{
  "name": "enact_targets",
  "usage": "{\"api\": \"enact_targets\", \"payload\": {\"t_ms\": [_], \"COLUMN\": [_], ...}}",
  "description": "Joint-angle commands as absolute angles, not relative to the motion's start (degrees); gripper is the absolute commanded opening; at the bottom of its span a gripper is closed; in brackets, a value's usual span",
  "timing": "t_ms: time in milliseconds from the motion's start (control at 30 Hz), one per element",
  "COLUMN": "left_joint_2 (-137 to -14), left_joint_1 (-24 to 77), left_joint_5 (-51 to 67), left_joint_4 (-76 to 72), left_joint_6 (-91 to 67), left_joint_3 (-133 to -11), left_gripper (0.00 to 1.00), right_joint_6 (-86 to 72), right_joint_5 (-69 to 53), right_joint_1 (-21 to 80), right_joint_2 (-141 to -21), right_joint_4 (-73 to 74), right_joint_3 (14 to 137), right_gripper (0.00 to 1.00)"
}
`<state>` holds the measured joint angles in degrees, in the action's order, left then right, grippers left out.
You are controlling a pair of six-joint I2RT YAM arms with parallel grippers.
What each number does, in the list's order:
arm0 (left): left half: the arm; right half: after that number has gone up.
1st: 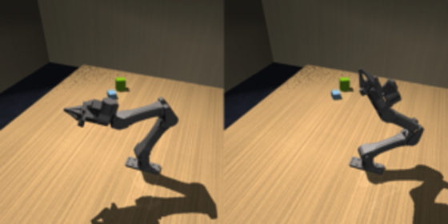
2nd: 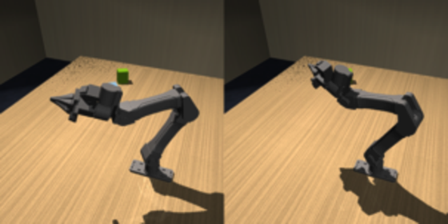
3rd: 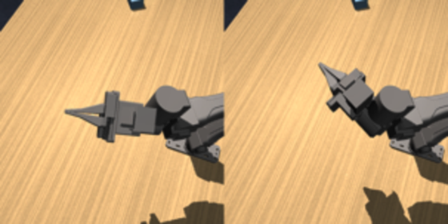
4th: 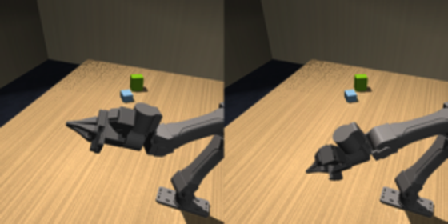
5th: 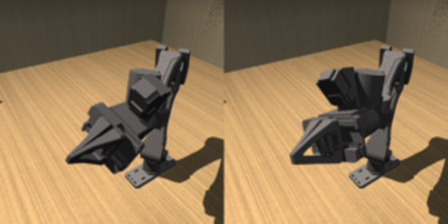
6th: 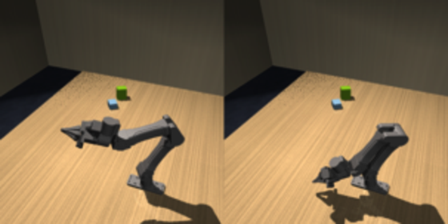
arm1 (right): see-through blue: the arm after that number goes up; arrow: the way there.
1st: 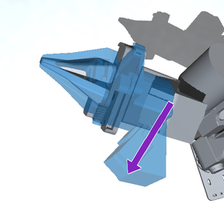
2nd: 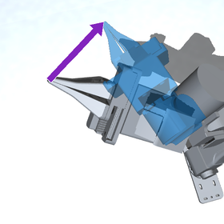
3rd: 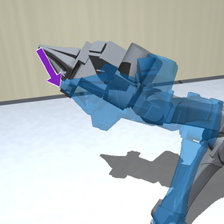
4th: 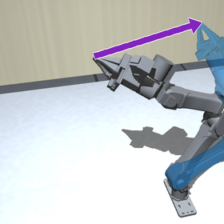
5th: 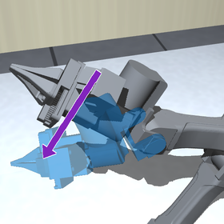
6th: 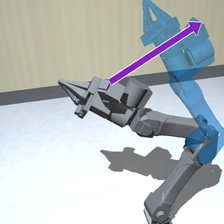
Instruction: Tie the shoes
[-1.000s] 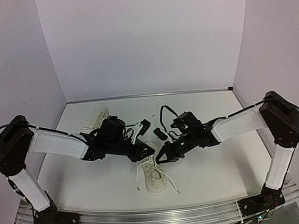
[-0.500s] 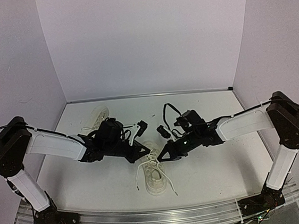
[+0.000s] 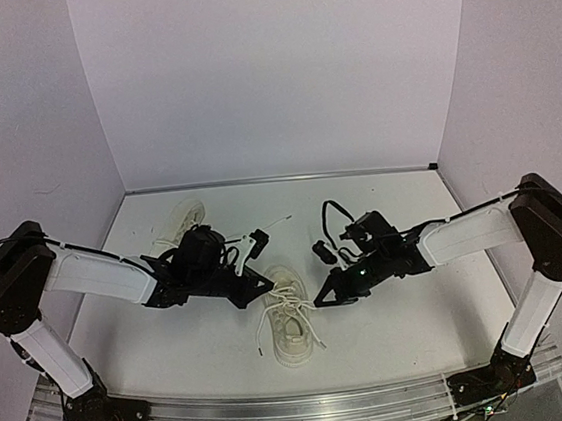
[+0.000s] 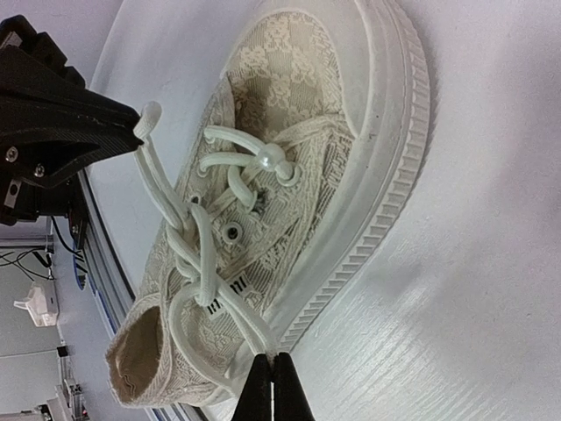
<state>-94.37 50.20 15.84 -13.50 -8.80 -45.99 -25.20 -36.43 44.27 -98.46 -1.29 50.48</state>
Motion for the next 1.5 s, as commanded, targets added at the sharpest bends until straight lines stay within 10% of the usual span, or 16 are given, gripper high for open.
{"api": "enact_targets", "payload": {"t_ms": [0, 1467], "left_joint_2": [-90.7, -99.7], "left_joint_1": [49.5, 62.7], "left_joint_5": [14.2, 13.1], "left_joint_4": [-14.6, -6.4], "left_joint_6": [-7.7, 16.2], "left_joint_3": [-45.4, -57.7], "left_gripper": [0.00, 0.03], "right_joint_6": [-23.2, -21.8], "right_joint_5": [-34.5, -45.3], "right_joint_1": [43.6, 48.7], "right_joint_2": [-96.3, -113.4], "right_joint_4": [0.0, 4.3], "right_joint_3": [49.5, 76.7], "right_gripper": [0.00, 0.00]}}
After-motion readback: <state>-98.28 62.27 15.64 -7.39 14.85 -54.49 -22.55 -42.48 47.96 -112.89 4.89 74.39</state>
